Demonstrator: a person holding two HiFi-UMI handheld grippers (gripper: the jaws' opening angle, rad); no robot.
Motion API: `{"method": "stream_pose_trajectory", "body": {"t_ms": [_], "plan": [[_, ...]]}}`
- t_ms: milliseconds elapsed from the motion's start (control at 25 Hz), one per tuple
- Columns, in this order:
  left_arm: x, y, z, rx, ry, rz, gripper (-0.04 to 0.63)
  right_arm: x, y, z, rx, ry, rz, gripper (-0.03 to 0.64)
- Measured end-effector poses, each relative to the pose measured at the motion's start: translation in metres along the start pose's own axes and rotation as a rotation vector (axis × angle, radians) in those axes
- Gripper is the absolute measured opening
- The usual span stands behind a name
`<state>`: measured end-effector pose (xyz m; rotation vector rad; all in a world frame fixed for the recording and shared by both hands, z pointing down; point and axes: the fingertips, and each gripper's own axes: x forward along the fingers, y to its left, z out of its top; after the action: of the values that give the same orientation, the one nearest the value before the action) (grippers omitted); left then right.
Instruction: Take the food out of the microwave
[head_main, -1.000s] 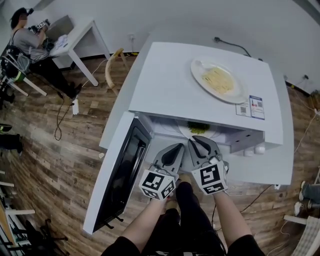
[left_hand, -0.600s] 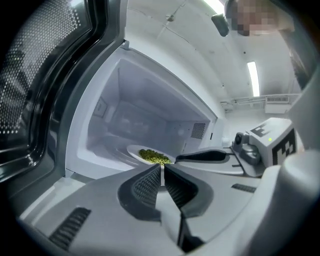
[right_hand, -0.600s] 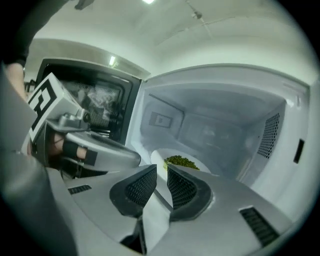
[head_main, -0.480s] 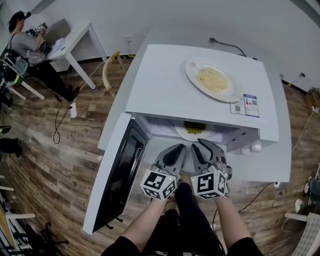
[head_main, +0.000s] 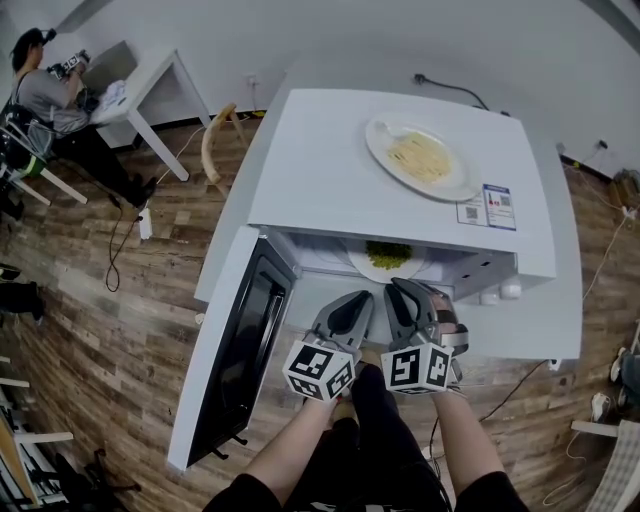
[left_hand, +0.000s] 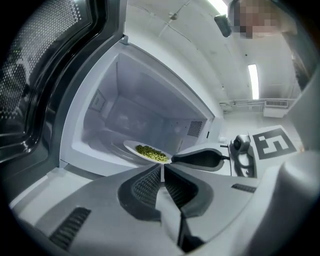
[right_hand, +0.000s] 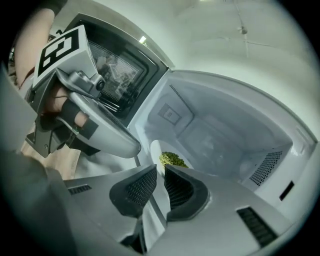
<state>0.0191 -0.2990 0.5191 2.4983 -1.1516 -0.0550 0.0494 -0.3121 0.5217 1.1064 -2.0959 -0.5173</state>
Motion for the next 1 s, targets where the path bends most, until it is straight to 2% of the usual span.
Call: {"method": "stream_pose_trajectory", "body": {"t_ms": [160, 240, 400, 640, 800, 1000], "plan": [[0.004, -0.004, -0.001, -0.072, 0.006, -0.033, 0.016, -0.008, 0.005, 0.004, 0.017, -0.028, -0.001, 0.06], [0.007, -0.007, -0.001, -0.114, 0.009, -0.055, 0.075, -0.012, 0.005, 0.003, 0.031, -0.036, -0.004, 0.057], [0.009, -0.007, 0.001, -0.223, -0.002, -0.073, 0.105, -0.017, 0.006, 0.002, 0.054, -0.055, 0.005, 0.057], [0.011, -0.006, 0.002, -0.34, -0.029, -0.085, 0.106, -0.031, 0.002, -0.001, 0.191, -0.074, 0.0, 0.058], [0.015, -0.008, 0.001, -0.487, -0.058, -0.121, 0.106, -0.039, 0.004, -0.017, 0.263, -0.032, -0.017, 0.058], [0.025, -0.014, -0.006, -0.661, -0.038, -0.161, 0.124, -0.041, 0.002, -0.032, 0.33, 0.01, -0.028, 0.058]]}}
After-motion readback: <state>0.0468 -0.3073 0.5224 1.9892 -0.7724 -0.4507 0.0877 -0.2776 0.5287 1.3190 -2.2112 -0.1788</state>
